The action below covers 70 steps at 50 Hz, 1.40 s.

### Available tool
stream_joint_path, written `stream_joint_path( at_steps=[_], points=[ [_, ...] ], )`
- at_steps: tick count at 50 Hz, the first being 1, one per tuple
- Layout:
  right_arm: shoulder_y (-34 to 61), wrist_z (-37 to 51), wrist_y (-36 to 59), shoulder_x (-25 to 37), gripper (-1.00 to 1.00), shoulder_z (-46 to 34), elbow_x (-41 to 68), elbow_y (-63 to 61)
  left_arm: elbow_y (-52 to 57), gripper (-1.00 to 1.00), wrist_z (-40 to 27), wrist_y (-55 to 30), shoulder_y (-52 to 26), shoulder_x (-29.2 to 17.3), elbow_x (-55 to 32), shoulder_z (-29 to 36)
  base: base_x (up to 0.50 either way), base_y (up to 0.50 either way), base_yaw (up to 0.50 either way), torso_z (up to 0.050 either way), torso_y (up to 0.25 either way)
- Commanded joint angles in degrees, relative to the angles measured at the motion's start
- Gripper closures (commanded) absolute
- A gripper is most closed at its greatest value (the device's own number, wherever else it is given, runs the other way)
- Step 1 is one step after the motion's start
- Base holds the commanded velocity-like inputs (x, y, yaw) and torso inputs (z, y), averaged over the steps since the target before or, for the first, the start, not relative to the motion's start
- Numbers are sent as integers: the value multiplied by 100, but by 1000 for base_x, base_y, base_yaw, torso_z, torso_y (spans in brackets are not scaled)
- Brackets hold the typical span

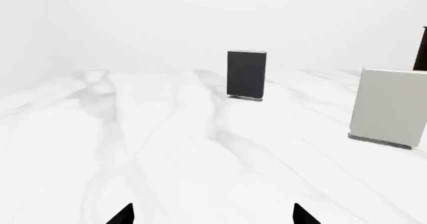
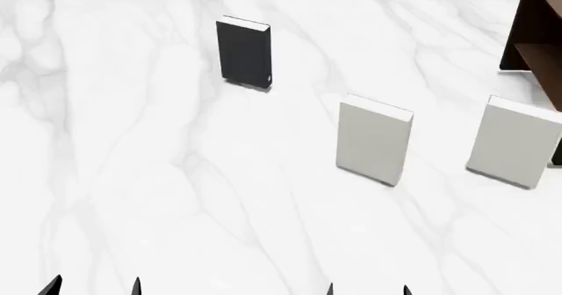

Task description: Pick up the book on the left and place it on top of the shelf.

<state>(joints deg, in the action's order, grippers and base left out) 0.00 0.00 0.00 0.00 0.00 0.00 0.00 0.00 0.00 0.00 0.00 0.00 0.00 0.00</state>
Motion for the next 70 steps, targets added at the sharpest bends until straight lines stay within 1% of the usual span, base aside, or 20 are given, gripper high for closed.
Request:
stream_joint_path(
  at_steps=[1,12,16,27,36,40,43,47,49,51,52,54,55,56,58,61,62,63,66,70],
  points=[
    [-10,149,-75,96,-100,-137,0,18,-22,-100,-101,-12,-19,-91,-103,96,0,0,0,0,0],
    [-67,342,-292,284,-100,-411,66,44,-113,-100,-303,5,-52,-276,-255,312,0,0,0,0,0],
    [-67,335,-148,311,-100,-419,243,-45,-125,-100,-357,21,-52,-317,-272,369,0,0,0,0,0],
    [-35,420,4,399,-100,-498,419,-47,-151,-100,-466,72,-55,-403,-352,478,0,-499,0,0,0],
    [-64,541,-15,465,-100,-591,401,-103,-128,-100,-434,62,-35,-447,-577,529,0,-4,0,0,0],
    [-63,579,-55,488,-100,-637,389,-64,-87,-100,-429,-105,-41,-479,-657,568,0,0,0,0,0],
    [-67,602,-45,507,-100,-661,401,-88,-107,-100,-481,-75,-33,-501,-578,634,0,0,0,0,0],
    [-90,646,8,543,-100,-694,417,-196,-29,-100,-599,-136,-45,-512,-593,612,0,0,0,0,0],
    [-112,603,238,582,-100,-709,521,-412,73,-100,-609,-249,-40,-534,-631,630,0,0,0,0,0],
    [-93,675,460,625,-100,-750,443,-643,261,-100,-678,-531,-77,-552,-637,647,0,0,0,0,0],
    [-29,714,846,658,-100,-741,456,-973,636,-100,-691,-996,-145,-591,-745,626,0,0,0,0,0],
    [124,701,1575,712,-100,-683,647,-1515,1034,-100,-753,-1503,-261,-650,-828,592,0,0,0,0,0],
    [397,695,2346,768,-100,-640,816,-1969,1445,-100,-778,-2203,-512,-723,-1020,500,0,0,0,0,0],
    [655,687,2982,799,-100,-608,983,-2269,1608,-100,-798,-2644,-732,-779,-1108,463,0,0,0,0,0],
    [1070,722,3723,826,-100,-600,1125,-2543,1844,-100,-733,-2974,-974,-813,-1391,302,0,0,0,0,0],
    [2311,814,5257,856,-100,-695,1254,-2966,2307,-100,-657,-4185,-1828,-1005,-1829,201,0,0,0,0,0],
    [2577,805,5487,826,-100,-652,1328,-2983,2403,-100,-687,-4321,-1999,-1051,-1828,214,0,0,0,0,0],
    [3198,817,5955,797,-100,-670,1378,-2912,2579,-100,-746,-4860,-2486,-1114,-1975,129,0,0,0,0,0],
    [4197,761,6546,667,-100,-521,1545,-2377,2658,-100,-805,-5686,-3411,-1235,-2212,-17,0,0,0,0,0],
    [5135,779,6865,644,-100,-479,1571,-1966,2384,-100,-781,-6224,-4361,-1412,-2302,-71,0,0,0,0,0]
  ],
)
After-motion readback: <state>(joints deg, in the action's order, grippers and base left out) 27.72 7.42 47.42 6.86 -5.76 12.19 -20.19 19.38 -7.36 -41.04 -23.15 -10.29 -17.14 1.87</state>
